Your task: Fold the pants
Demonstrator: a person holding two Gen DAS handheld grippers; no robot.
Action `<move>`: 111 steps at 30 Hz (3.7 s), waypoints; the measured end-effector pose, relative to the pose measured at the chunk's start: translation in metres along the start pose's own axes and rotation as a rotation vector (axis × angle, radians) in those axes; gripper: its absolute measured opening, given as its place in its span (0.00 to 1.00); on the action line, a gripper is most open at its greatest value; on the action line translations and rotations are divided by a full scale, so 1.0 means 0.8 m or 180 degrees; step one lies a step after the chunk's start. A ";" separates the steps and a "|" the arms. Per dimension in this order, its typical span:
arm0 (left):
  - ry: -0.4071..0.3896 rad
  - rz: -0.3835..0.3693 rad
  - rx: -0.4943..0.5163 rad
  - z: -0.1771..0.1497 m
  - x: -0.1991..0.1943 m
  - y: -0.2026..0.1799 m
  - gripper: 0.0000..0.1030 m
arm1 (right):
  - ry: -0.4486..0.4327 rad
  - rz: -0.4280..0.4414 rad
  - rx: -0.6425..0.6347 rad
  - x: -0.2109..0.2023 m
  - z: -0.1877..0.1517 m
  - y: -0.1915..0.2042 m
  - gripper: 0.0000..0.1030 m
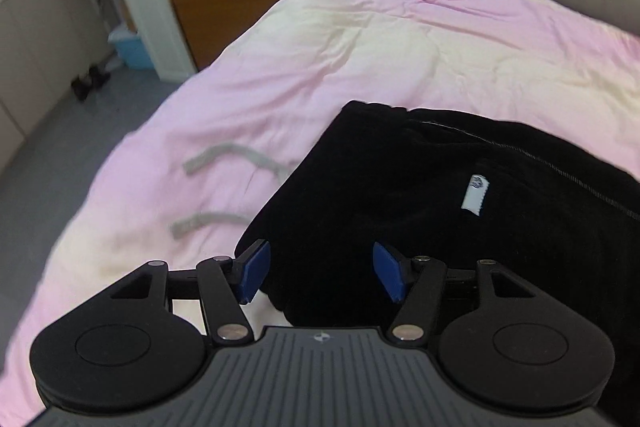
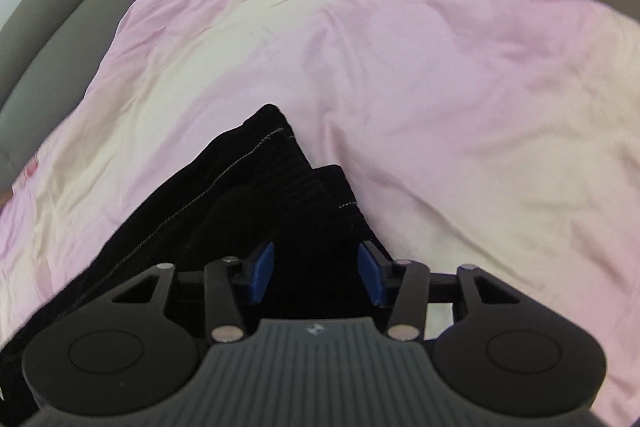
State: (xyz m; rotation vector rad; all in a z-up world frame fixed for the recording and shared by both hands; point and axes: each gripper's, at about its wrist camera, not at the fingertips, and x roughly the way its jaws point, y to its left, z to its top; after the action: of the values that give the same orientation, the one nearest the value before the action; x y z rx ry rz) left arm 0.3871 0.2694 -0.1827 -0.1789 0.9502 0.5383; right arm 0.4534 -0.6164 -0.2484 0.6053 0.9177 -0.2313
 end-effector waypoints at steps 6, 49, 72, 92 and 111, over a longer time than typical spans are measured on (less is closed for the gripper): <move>0.0035 -0.0347 -0.0980 -0.005 0.010 0.065 0.69 | -0.0013 0.0303 0.0628 0.033 -0.004 -0.021 0.34; -0.0209 -0.0742 0.1295 -0.125 -0.162 -0.103 0.51 | -0.0099 -0.0057 -0.0374 -0.052 -0.078 -0.006 0.35; -0.0673 -0.0940 0.2684 -0.183 -0.151 -0.223 0.07 | 0.0363 0.1452 -0.3918 -0.092 -0.413 0.285 0.42; 0.0267 -0.1734 0.2718 -0.126 -0.091 -0.202 0.06 | 0.0266 0.2337 -0.5258 -0.060 -0.537 0.440 0.00; 0.0739 -0.1904 0.1809 -0.199 -0.051 -0.169 0.11 | 0.0407 0.1776 -0.4411 -0.087 -0.589 0.376 0.00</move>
State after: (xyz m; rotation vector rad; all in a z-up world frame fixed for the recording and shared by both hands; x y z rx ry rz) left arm 0.3221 0.0795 -0.2533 -0.0054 1.1751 -0.3153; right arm 0.2252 -0.1031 -0.2905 -0.4421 0.7799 0.9108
